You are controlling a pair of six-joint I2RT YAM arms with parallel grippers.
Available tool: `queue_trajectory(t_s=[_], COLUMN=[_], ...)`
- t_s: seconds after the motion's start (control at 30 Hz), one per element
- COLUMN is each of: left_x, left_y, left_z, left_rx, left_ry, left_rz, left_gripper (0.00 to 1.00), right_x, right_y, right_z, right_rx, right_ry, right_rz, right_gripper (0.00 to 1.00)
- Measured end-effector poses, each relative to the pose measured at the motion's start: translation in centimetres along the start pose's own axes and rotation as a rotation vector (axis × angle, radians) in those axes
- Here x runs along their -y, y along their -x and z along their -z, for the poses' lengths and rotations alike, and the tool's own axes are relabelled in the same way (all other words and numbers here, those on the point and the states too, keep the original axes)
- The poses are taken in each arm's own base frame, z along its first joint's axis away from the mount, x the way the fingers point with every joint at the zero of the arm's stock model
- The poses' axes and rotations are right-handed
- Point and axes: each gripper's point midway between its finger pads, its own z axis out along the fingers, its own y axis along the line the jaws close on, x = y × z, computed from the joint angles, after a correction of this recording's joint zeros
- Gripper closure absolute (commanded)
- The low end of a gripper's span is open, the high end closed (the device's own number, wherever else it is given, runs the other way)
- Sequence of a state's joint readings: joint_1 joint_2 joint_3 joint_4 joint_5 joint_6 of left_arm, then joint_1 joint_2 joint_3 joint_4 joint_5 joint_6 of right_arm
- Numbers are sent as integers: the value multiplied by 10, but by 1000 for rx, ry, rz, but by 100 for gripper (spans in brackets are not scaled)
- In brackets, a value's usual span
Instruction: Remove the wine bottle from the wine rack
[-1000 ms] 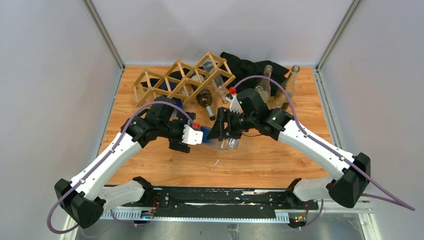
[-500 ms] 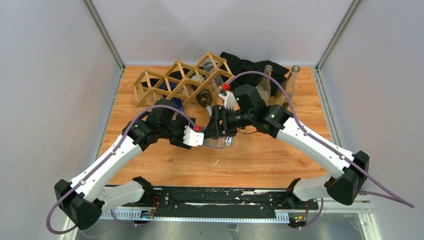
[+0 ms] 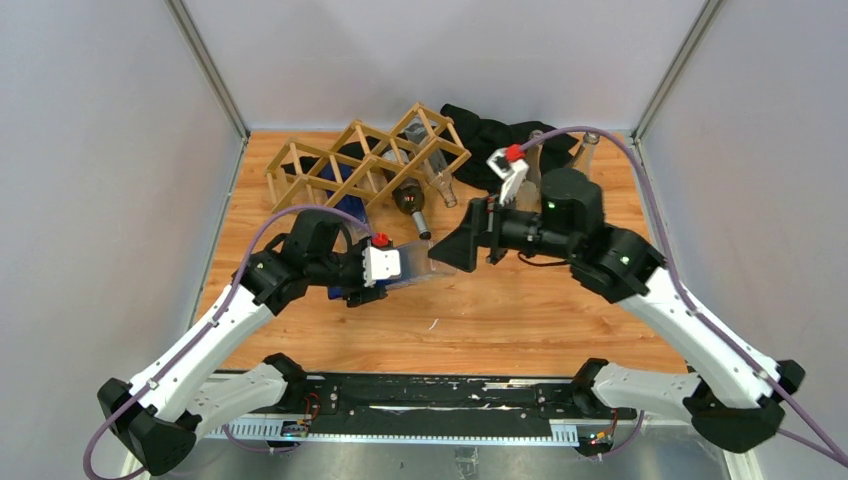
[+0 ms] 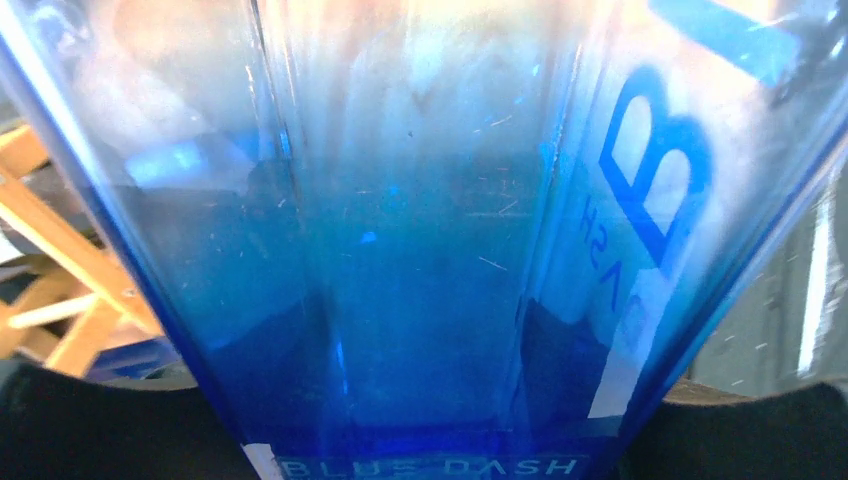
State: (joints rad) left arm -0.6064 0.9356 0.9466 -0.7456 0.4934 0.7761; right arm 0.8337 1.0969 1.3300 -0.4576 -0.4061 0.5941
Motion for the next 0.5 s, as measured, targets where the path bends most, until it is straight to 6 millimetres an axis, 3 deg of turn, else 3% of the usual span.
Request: queue_trajectory(t_s=[0.2, 0.27, 0.4, 0.5], left_x=[12, 14, 20, 23], left_y=[29, 39, 70, 90], left_z=[1, 3, 10, 17], left_rx=[113, 148, 246, 306], left_ry=[-48, -67, -132, -183], left_rz=[241, 293, 401, 449], left_gripper=[100, 100, 100, 100], right_x=[-25, -31, -38, -38], right_y=[37, 43, 48, 48], right_z=[52, 60, 65, 56], right_rx=[214, 253, 306, 306], right_ry=[20, 33, 71, 100], right_rz=[145, 171, 212, 224], right_gripper=[3, 3, 2, 2])
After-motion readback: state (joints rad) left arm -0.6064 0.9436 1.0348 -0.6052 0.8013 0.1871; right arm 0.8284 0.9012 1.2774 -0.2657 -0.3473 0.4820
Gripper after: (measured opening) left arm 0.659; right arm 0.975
